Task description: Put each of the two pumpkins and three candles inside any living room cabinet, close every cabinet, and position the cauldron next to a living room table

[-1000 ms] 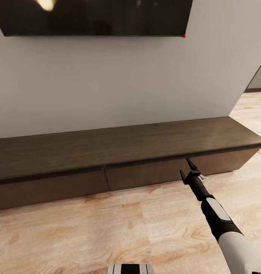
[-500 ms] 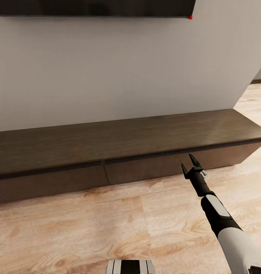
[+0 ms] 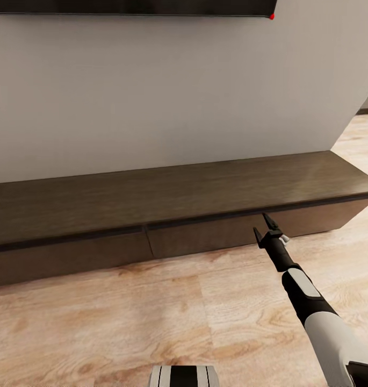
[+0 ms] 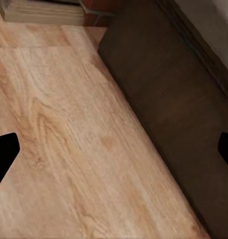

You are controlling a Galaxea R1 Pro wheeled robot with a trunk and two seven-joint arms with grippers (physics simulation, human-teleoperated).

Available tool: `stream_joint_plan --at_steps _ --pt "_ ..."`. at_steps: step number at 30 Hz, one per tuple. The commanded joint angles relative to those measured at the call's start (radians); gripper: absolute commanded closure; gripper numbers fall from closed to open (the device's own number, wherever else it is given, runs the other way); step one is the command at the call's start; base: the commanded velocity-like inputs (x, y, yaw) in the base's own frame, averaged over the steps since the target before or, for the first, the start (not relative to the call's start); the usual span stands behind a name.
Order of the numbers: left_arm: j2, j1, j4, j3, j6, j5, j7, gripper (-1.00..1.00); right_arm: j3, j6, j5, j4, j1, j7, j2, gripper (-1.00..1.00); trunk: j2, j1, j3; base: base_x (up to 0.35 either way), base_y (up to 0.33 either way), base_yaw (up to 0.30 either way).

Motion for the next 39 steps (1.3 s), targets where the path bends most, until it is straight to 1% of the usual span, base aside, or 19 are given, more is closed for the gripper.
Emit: stream_joint_plan --at_steps 1,3,4,6,9,13,19,20,23,26,28,36,39 --pt "-0.001 -0.001 0.0 0.001 -0.008 0.003 -0.03 -1.0 -0.001 0.009 -0.006 0.001 -0.001 0.001 0.0 -1.0 0.0 0.0 -0.001 0.0 0.0 0.0" --pt "-0.004 -0.001 0.002 -0.001 -0.047 -0.002 -0.089 -1.0 -0.001 0.009 -0.003 0.002 -0.002 0.001 0.0 -1.0 0.0 0.0 -0.001 0.0 0.0 0.0" --pt "-0.008 -0.001 0.003 -0.002 -0.079 -0.005 -0.136 -1.0 -0.001 0.009 -0.001 0.002 -0.002 0.001 0.0 -1.0 0.0 0.0 -0.001 0.011 0.0 0.0" --pt "-0.014 -0.002 0.007 -0.005 -0.106 -0.007 -0.178 -1.0 -0.001 0.009 0.001 0.003 -0.002 0.001 0.0 -1.0 0.0 0.0 -0.001 0.086 0.0 0.0" --pt "-0.019 -0.002 0.009 -0.007 -0.12 -0.011 -0.2 -1.0 -0.001 0.009 0.002 0.003 -0.002 0.001 0.0 -1.0 0.0 0.0 -0.001 0.168 0.0 0.0" --pt "-0.019 -0.002 0.018 -0.009 -0.124 -0.013 -0.211 -1.0 -0.002 0.008 0.002 0.003 -0.003 0.001 0.0 -1.0 0.0 0.0 -0.001 0.087 0.0 0.0" --pt "-0.02 -0.002 0.03 -0.006 -0.089 -0.014 -0.215 -1.0 -0.003 0.006 0.002 0.003 -0.003 0.002 0.0 -1.0 0.0 0.0 -0.001 0.02 0.0 0.0" --pt "-0.021 -0.002 0.031 -0.006 -0.087 -0.014 -0.215 -1.0 -0.004 0.006 0.002 0.003 -0.003 0.002 0.0 -1.0 0.0 0.0 -0.004 0.007 0.0 0.0" --pt "-0.021 -0.002 0.032 -0.005 -0.081 -0.015 -0.216 -1.0 -0.004 0.006 0.002 0.003 -0.003 0.001 0.0 -1.0 0.0 0.0 -0.004 0.004 0.0 0.0" --pt "-0.022 -0.002 0.033 -0.004 -0.079 -0.014 -0.216 -1.0 -0.004 0.004 0.002 0.003 -0.003 0.001 0.0 -1.0 0.0 0.0 -0.004 0.002 0.0 0.0" --pt "-0.021 -0.002 0.033 -0.005 -0.078 -0.014 -0.217 -1.0 -0.004 -0.005 0.003 0.003 -0.003 0.0 0.0 -1.0 -0.001 0.001 -0.012 0.001 0.0 0.0" --pt "-0.019 -0.002 0.033 -0.006 -0.077 -0.012 -0.218 -1.0 -0.003 -0.017 0.003 0.004 -0.005 -0.003 0.004 -1.0 -0.001 0.001 -0.012 0.0 0.0 0.0" --pt "-0.019 -0.002 0.033 -0.007 -0.077 -0.012 -0.219 -1.0 -0.003 -0.019 0.003 0.005 -0.007 -0.008 0.004 -1.0 -0.002 0.003 -0.024 0.0 0.0 0.0"
